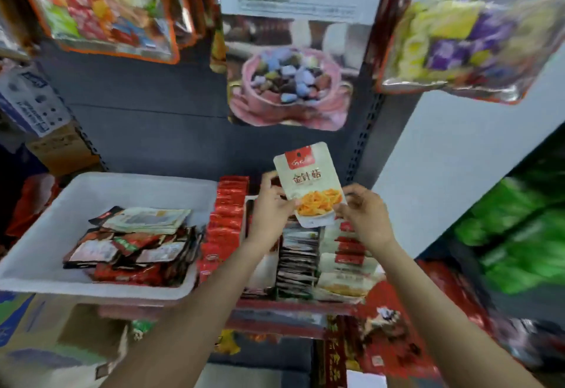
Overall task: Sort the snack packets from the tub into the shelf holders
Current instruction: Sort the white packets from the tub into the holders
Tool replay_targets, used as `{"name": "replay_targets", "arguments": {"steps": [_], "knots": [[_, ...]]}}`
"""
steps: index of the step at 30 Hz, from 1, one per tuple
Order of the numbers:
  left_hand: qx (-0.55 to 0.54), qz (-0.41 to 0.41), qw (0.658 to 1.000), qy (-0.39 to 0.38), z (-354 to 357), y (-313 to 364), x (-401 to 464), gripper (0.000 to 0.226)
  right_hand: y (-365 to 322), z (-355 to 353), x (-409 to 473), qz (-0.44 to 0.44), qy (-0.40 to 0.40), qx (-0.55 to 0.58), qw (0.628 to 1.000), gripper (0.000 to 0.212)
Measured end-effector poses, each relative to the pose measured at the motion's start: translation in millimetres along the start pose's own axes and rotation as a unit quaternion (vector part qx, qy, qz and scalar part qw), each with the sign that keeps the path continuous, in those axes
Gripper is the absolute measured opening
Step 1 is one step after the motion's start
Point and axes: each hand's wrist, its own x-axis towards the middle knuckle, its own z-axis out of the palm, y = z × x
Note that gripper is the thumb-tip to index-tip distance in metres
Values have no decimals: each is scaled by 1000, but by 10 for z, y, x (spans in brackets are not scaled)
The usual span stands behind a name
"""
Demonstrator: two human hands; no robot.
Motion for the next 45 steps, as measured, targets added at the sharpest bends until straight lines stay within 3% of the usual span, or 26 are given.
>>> {"name": "replay_targets", "arguments": {"steps": [6,11,14,17,21,24,28,32,35,39,45], "knots": [[142,46,988,-35,535,75,-160,55,513,-437,-58,21,20,-172,985,9],[266,64,960,-67,631,-34,-202,34,561,-540,-101,-2,38,-89,995,21],[217,69,973,-40,612,-3,-214,38,520,-571,-87,-25,36,-43,998,16],[197,91,975,-48,614,75,-203,45,538,-561,-79,-37,1,-77,996,10],[276,135,947,-93,616,25,-186,25,571,-500,-76,-63,-19,-141,988,9],[355,120,917,-133,590,-70,-207,18,570,-479,-78,-63,-50,-213,974,9],[349,139,922,-91,546,-108,-201,31,561,-507,-62,-56,-79,-246,965,7],[310,119,935,-123,511,-81,-132,25,465,-452,-67,-78,-53,-247,964,18],[263,129,951,-95,399,-73,-110,26,280,-261,-76,-107,-31,-226,968,28],[247,131,959,-40,-59,-145,-93,25,-23,206,-54,-139,-89,-216,962,29],[232,42,970,59,-1147,-384,-139,15,-517,1189,4,-140,-164,-189,958,26]]}}
